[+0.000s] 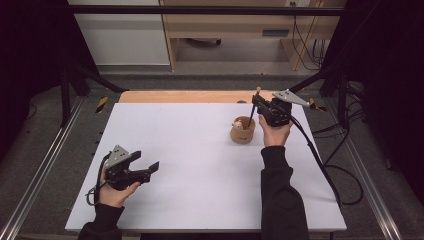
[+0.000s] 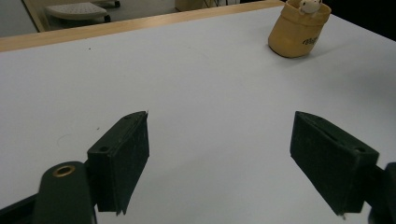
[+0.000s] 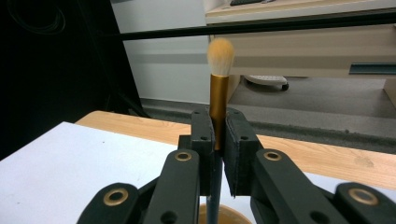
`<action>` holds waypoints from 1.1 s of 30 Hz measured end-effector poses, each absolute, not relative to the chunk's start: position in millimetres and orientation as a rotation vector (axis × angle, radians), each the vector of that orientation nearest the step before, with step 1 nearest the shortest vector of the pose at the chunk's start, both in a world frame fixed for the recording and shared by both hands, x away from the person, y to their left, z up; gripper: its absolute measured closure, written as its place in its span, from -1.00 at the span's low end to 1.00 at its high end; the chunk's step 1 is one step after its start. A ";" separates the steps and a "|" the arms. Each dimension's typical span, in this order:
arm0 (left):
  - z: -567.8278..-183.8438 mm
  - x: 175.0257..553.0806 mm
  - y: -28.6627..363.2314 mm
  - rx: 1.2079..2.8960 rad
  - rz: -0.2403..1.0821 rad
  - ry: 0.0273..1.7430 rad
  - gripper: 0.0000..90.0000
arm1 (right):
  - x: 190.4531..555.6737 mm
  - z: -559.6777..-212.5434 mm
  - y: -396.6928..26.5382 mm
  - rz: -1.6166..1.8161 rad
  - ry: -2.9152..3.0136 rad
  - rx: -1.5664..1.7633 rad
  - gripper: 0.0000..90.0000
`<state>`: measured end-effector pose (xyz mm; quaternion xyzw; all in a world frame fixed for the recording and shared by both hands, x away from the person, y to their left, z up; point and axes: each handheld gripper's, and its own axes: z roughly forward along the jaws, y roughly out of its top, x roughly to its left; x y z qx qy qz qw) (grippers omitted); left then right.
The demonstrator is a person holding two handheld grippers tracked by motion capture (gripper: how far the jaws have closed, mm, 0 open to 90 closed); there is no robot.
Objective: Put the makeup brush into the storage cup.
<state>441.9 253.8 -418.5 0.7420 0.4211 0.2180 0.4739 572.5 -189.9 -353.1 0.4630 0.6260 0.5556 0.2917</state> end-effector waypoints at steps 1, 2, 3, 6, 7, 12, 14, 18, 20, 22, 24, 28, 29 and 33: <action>-418.5 442.1 254.0 1.814 0.533 1.031 -0.57 | 574.0 -353.8 -189.6 1.480 1.667 1.232 0.86; -418.6 442.2 254.2 1.815 0.533 1.032 -0.57 | 575.0 -354.4 -189.4 1.476 1.666 1.235 0.86; -418.7 442.3 254.5 1.816 0.534 1.032 -0.57 | 576.2 -355.1 -189.3 1.475 1.665 1.236 0.86; -418.7 442.2 254.7 1.814 0.534 1.032 -0.57 | 579.1 -356.7 -189.8 1.457 1.669 1.240 0.86; -418.5 442.2 254.7 1.814 0.535 1.032 -0.57 | 579.6 -356.9 -189.7 1.459 1.665 1.245 0.86; -418.7 442.2 254.4 1.816 0.534 1.031 -0.57 | 583.2 -358.9 -188.9 1.458 1.659 1.250 0.86; -418.9 442.3 254.2 1.817 0.534 1.032 -0.57 | 585.1 -360.5 -188.8 1.449 1.661 1.251 0.86; -419.4 442.8 254.1 1.819 0.532 1.033 -0.57 | 588.1 -363.4 -187.4 1.445 1.666 1.257 0.86; -419.8 442.8 254.0 1.821 0.533 1.032 -0.57 | 589.8 -365.7 -186.1 1.437 1.671 1.262 0.86; -419.7 442.7 253.8 1.822 0.534 1.030 -0.57 | 591.5 -368.3 -185.0 1.430 1.678 1.265 0.86; -419.5 442.7 253.9 1.821 0.533 1.030 -0.57 | 592.5 -370.6 -183.8 1.428 1.681 1.269 0.86; -419.9 442.9 254.3 1.820 0.533 1.031 -0.57 | 594.0 -374.7 -181.8 1.421 1.687 1.278 0.86; -419.8 442.9 254.2 1.821 0.533 1.031 -0.57 | 594.4 -375.7 -181.6 1.421 1.689 1.280 0.86; -419.8 442.7 253.7 1.822 0.534 1.028 -0.57 | 595.9 -380.2 -180.8 1.418 1.693 1.289 0.86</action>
